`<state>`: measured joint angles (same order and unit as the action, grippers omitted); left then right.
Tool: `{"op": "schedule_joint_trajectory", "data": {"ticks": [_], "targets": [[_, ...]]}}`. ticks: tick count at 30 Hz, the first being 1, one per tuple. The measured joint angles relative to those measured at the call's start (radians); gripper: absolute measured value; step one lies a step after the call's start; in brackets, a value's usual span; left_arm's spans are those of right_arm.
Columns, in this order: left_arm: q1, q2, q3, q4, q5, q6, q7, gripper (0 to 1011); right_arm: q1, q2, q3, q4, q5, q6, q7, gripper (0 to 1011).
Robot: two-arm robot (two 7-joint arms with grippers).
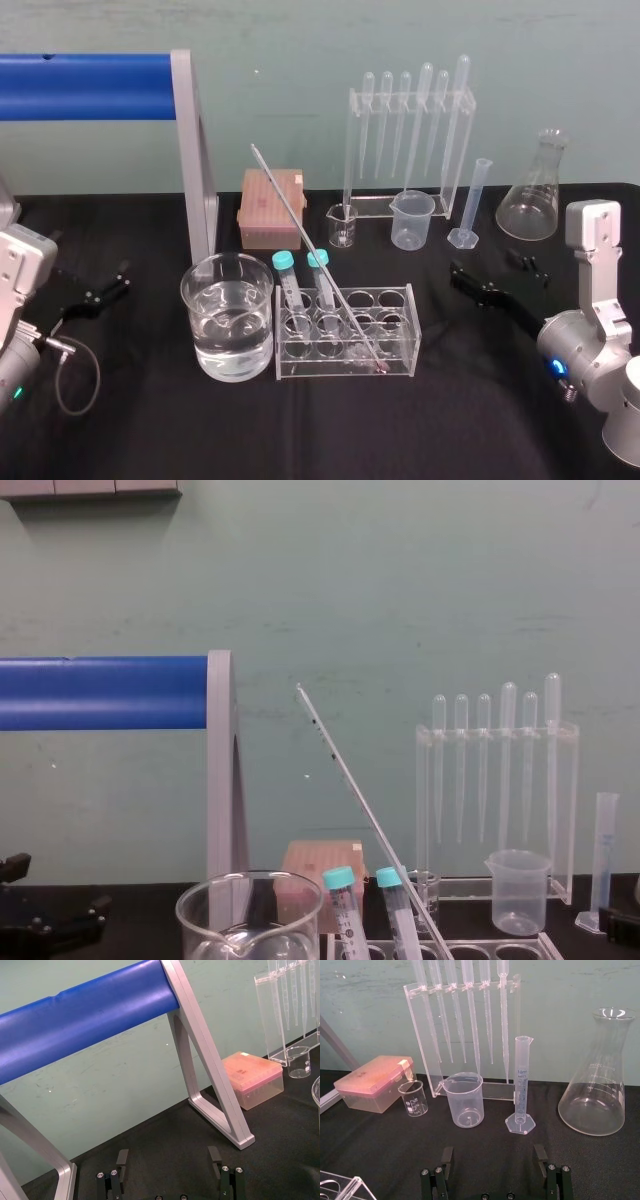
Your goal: Hold the thermometer with one hand and immerse one end into the beaker, then reinsert it into the test tube rack.
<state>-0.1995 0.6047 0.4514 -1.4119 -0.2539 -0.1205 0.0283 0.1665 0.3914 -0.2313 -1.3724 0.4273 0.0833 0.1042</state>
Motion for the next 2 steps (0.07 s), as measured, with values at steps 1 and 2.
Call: {"op": "schedule_joint_trajectory", "data": {"ticks": [1,2], "targets": [[0.000,0.000,0.000,0.000,0.000,0.000,0.000,1008,0.000,0.000,0.000,0.000,0.000,0.000,0.000,1003],[0.000,0.000,0.000,0.000,0.000,0.000,0.000,1008,0.000,0.000,0.000,-0.001,0.001,0.000,0.000,1003]]}}
